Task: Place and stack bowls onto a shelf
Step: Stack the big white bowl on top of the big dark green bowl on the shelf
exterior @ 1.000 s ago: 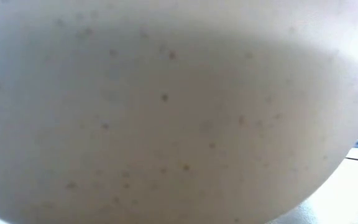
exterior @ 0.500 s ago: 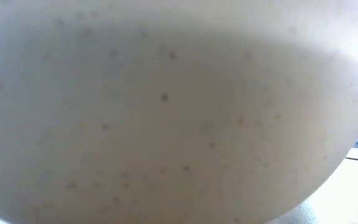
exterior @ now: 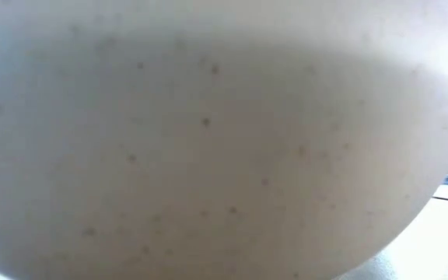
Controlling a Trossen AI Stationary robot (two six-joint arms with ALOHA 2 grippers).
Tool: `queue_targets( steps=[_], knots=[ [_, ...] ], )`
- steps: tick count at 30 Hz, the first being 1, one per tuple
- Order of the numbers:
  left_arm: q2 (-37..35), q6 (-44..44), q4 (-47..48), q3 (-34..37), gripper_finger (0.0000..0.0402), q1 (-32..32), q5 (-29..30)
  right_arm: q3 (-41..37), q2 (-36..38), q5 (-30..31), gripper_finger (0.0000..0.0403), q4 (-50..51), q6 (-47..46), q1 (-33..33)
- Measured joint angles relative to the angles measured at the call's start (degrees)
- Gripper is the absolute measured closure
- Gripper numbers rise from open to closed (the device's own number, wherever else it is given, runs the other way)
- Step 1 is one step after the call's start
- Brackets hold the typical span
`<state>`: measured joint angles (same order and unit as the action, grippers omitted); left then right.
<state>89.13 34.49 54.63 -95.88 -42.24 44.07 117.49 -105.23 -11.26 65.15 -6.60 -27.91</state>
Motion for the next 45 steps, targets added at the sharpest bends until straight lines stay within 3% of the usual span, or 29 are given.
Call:
queue_targets(
  steps=[8,20,23,33,45],
  knots=[
    [1.2,1.1,0.4,0.0,0.0401,-2.0,0.0,-10.2,0.0,5.5,0.0284,-13.9,-5.9,-5.3],
    [3.0,7.9,0.4,0.0,0.0402,-1.9,1.1,-25.0,0.0,8.9,0.0284,-29.8,-5.9,-7.5],
    [3.0,8.7,0.4,0.0,0.0402,-2.3,4.1,-27.7,0.0,8.9,0.0284,-34.3,-5.3,-8.1],
    [3.3,9.8,0.0,0.0,0.0402,-2.6,8.0,-31.0,-1.1,8.9,0.0284,-41.1,-1.2,-9.6],
    [3.5,9.6,-1.0,0.0,0.0402,-2.7,8.2,-31.1,-6.3,12.8,0.0284,-44.6,5.8,-9.7]
  ],
)
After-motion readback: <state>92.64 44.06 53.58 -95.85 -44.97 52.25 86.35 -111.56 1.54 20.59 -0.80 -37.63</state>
